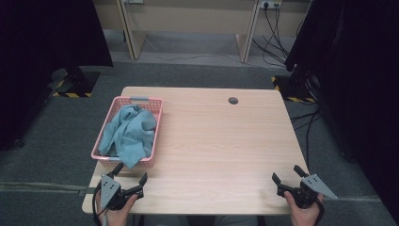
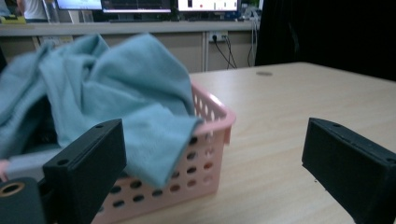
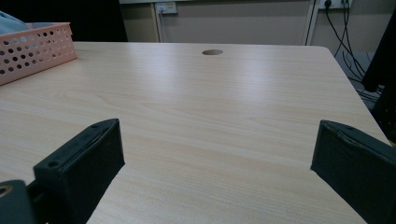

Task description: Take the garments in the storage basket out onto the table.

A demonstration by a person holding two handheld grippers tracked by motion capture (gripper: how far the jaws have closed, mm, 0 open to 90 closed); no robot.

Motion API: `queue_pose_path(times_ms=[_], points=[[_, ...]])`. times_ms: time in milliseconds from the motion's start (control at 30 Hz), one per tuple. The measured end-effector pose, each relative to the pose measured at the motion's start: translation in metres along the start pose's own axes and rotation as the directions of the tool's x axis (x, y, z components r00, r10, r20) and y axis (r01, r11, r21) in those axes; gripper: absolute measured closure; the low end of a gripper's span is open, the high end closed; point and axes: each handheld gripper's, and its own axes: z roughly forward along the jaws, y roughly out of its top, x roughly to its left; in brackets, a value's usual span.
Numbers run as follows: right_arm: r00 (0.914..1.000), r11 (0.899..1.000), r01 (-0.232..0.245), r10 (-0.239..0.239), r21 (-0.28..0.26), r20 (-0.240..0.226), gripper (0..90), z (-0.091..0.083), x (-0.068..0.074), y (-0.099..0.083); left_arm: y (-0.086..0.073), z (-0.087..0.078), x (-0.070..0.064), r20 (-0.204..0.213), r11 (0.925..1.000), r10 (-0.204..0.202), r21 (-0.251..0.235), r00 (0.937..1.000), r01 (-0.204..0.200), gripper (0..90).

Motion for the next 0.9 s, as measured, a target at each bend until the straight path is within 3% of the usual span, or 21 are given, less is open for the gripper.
queue_pose_path(times_ms=[233, 500, 667, 733, 900], points=[[1.0000, 1.000, 0.004, -0.004, 0.004, -0.001, 2.1, 0.000, 0.000, 0.000, 0.033, 0.011, 0.010, -0.009, 0.9998, 0.010, 0.016, 0.9999, -0.010, 6.4], [0.9999, 1.000, 0.009, -0.009, 0.006, -0.007, 2.1, 0.001, 0.000, 0.000, 0.060, 0.052, 0.037, -0.051, 0.9960, 0.041, 0.082, 0.9979, -0.037, 6.5], [0.9999, 1.000, 0.011, -0.011, 0.002, -0.012, 2.1, 0.001, 0.001, 0.000, 0.067, 0.076, 0.049, -0.062, 0.9922, 0.049, 0.117, 0.9968, -0.041, 6.6], [0.9999, 1.000, 0.011, -0.011, 0.004, -0.013, 2.1, 0.001, 0.001, 0.000, 0.068, 0.085, 0.051, -0.062, 0.9884, 0.067, 0.140, 0.9958, -0.058, 6.5], [0.9998, 1.000, 0.011, -0.011, 0.001, -0.016, 2.1, 0.001, 0.001, 0.000, 0.067, 0.102, 0.056, -0.068, 0.9800, 0.063, 0.193, 0.9957, -0.049, 6.9]])
